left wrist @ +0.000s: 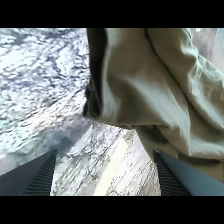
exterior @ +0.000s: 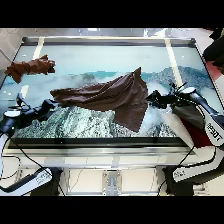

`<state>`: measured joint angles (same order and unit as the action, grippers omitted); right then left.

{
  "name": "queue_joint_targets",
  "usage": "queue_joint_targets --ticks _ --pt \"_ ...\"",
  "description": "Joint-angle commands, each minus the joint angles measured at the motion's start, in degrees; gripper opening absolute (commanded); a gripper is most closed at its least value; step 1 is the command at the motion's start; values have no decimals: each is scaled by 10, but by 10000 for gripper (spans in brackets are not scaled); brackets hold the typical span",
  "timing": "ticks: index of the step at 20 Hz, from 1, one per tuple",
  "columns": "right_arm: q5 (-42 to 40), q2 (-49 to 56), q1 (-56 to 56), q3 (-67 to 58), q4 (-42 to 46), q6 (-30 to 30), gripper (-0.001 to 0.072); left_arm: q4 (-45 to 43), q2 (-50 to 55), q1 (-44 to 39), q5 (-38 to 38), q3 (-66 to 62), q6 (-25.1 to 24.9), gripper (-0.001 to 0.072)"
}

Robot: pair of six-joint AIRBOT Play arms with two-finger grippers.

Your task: Fold the shirts.

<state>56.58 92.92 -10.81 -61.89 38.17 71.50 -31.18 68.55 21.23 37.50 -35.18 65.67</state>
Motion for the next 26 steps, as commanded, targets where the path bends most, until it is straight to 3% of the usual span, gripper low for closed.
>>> queue_joint_targets --ticks 1,6,9,13,14,15,16,18,19,24,25,26 --pt "-7 10 1 3 -6 -7 509 92 49 -40 -35 -4 -96 697" --pt "-7 10 7 3 -5 -7 508 113 113 -74 -69 -39 -105 696" --pt "-7 10 16 3 -3 -7 507 113 142 -88 -69 -68 -106 591" --pt "-8 10 28 3 0 -7 505 115 168 -101 -69 -75 -106 561" --pt "-8 11 30 3 1 -7 448 116 171 -101 -69 -75 -106 393" --pt "-8 11 33 3 1 -7 355 116 172 -101 -69 -75 -106 165" --pt "-9 11 35 3 1 -7 264 116 172 -101 -69 -75 -106 17" --pt "-12 11 41 3 2 -7 218 118 171 -101 -69 -75 -106 12" --pt "-10 10 41 3 -1 -7 27 120 168 -100 -68 -75 -106 12" --pt "-14 -44 33 3 20 -7 20 119 89 -76 -47 -75 -106 12" --pt "-18 -63 23 3 41 -7 91 117 73 -68 -47 -75 -106 12" --pt "-21 -77 12 3 59 -4 235 115 62 -61 -47 -75 -106 12"
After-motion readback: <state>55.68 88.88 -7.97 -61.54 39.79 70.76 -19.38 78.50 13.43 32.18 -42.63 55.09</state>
